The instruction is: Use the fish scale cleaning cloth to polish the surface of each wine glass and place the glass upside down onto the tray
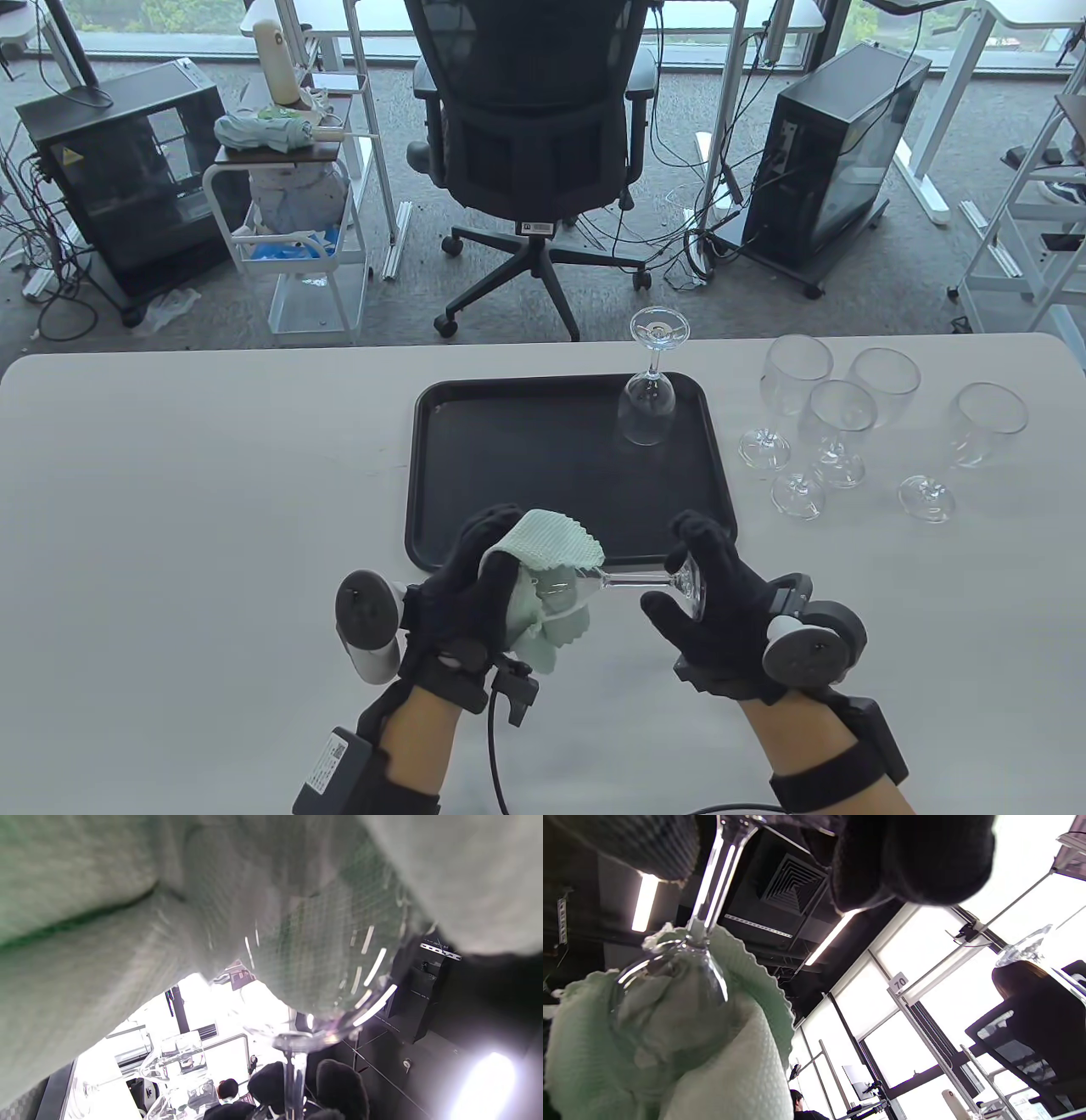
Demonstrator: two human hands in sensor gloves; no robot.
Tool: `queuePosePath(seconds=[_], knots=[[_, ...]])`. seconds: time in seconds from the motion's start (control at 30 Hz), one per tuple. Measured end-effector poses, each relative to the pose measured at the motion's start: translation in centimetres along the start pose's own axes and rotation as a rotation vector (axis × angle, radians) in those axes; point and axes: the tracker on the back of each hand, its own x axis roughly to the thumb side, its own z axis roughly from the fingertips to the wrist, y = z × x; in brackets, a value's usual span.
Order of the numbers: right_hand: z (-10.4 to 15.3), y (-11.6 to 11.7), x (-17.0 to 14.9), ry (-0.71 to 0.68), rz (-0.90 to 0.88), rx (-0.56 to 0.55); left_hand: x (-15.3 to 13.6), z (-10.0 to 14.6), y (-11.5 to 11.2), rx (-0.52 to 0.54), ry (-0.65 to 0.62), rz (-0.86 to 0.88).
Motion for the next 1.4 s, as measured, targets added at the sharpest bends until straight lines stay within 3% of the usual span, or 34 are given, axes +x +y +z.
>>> queuePosePath(seconds=[0.07,0.13,0.17,0.3,0.4,0.43,0.53,0.6,0.67,0.7,0.77,0.83,0.93,1.1,1.13,1.2,1.3,1.4], knots=[[-0.1,0.1,-0.5,0.154,-0.182,0.029,0.3,0.0,-0.1,0.005,-0.052,-0.015],[-0.1,0.4,-0.9,0.298,-0.269,0.094,0.8,0.0,0.0,0.026,-0.106,-0.087],[-0.1,0.4,-1.0,0.306,-0.275,0.121,0.9,0.1,0.1,0.032,-0.116,-0.102],[-0.2,0.0,0.4,0.082,-0.041,0.065,0.5,-0.2,0.5,0.007,-0.062,-0.055],[0.0,-0.3,1.2,-0.181,0.176,0.011,0.2,-0.2,0.5,-0.037,0.008,0.028],[0.0,-0.3,1.2,-0.179,0.175,0.007,0.2,-0.2,0.5,-0.035,0.011,0.02],[-0.2,-0.1,0.3,0.003,-0.041,0.017,0.8,-0.1,0.3,-0.01,-0.005,-0.017],[-0.4,0.0,-0.4,0.163,-0.218,0.039,1.3,0.0,0.1,0.005,-0.097,-0.046],[-0.3,0.2,-0.9,0.305,-0.302,0.119,1.9,0.1,-0.1,0.035,-0.153,-0.133],[-0.2,0.2,-0.8,0.277,-0.337,0.132,1.9,0.1,0.0,0.04,-0.159,-0.147],[-0.3,0.0,-0.3,0.182,-0.18,0.092,1.6,0.1,0.1,0.023,-0.127,-0.113],[-0.3,-0.2,0.5,-0.017,0.018,0.061,1.1,0.0,0.2,0.018,-0.097,-0.084],[-0.1,-0.5,1.0,-0.149,0.148,0.014,0.6,-0.1,0.1,-0.012,-0.037,-0.002],[-0.2,-0.2,-0.3,0.1,-0.156,0.0,0.6,0.0,-0.2,-0.005,-0.062,-0.009],[-0.4,0.0,-0.8,0.231,-0.222,0.055,0.8,0.2,-0.3,0.019,-0.103,-0.039],[-0.4,-0.1,-1.0,0.31,-0.325,0.139,1.0,0.1,-0.4,0.042,-0.129,-0.082],[-0.4,-0.4,-0.5,0.218,-0.199,0.099,0.9,0.1,-0.3,0.022,-0.115,-0.066],[-0.3,-0.4,0.2,-0.012,0.011,0.071,0.8,-0.1,0.2,0.005,-0.049,-0.05]])
